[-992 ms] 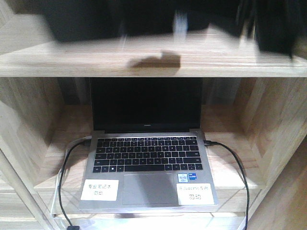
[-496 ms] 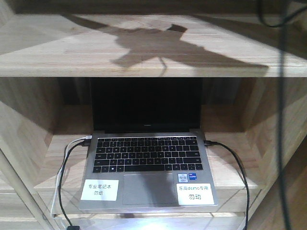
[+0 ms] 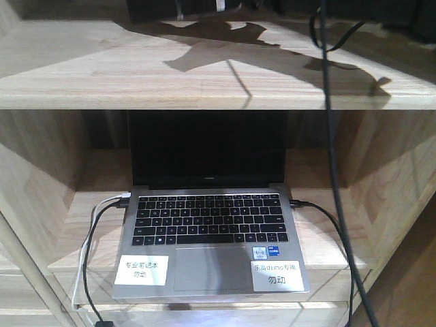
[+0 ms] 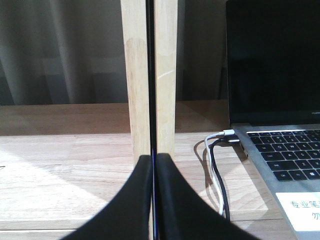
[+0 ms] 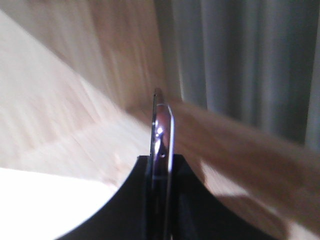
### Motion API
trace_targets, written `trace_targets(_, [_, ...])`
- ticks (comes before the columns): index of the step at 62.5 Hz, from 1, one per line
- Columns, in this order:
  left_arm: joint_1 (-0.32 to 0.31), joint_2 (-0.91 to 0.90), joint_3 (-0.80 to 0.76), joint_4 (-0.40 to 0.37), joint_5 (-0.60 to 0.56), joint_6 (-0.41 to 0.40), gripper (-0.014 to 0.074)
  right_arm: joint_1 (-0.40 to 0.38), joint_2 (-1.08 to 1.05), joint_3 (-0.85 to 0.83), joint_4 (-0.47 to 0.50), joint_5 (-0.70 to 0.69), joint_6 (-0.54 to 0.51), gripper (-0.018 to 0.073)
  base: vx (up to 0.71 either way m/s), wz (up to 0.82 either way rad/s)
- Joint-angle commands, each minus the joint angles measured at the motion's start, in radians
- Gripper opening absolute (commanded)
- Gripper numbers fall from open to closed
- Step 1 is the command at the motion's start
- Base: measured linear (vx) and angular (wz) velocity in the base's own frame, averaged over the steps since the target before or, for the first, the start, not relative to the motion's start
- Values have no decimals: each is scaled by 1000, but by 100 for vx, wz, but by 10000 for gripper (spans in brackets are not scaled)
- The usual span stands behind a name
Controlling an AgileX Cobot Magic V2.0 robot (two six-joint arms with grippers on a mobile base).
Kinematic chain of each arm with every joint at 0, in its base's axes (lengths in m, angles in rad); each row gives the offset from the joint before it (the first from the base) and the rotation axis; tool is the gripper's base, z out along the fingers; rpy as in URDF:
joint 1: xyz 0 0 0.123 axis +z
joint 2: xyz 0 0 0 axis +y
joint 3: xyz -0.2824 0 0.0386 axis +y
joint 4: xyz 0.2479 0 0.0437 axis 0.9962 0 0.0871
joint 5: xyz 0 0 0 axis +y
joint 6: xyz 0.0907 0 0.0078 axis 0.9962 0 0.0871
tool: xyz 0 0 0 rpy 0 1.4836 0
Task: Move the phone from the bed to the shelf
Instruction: 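Raise the right gripper with the phone up over the shelf board, then lower the phone flat onto the shelf and open the right gripper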
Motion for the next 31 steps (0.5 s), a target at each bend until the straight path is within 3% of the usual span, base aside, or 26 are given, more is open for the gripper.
trace_targets(1, [-3, -5, 1, -6, -68, -4, 1, -1, -27, -40, 52, -7, 3, -4, 0, 0])
trace_targets(21, [-3, -5, 1, -6, -68, -4, 1, -1, 1, -38, -6, 0, 10, 4, 0, 0])
trace_targets(31, [-3, -5, 1, -6, -68, -4, 1, -1, 4, -38, -30, -1, 14, 61, 0, 0])
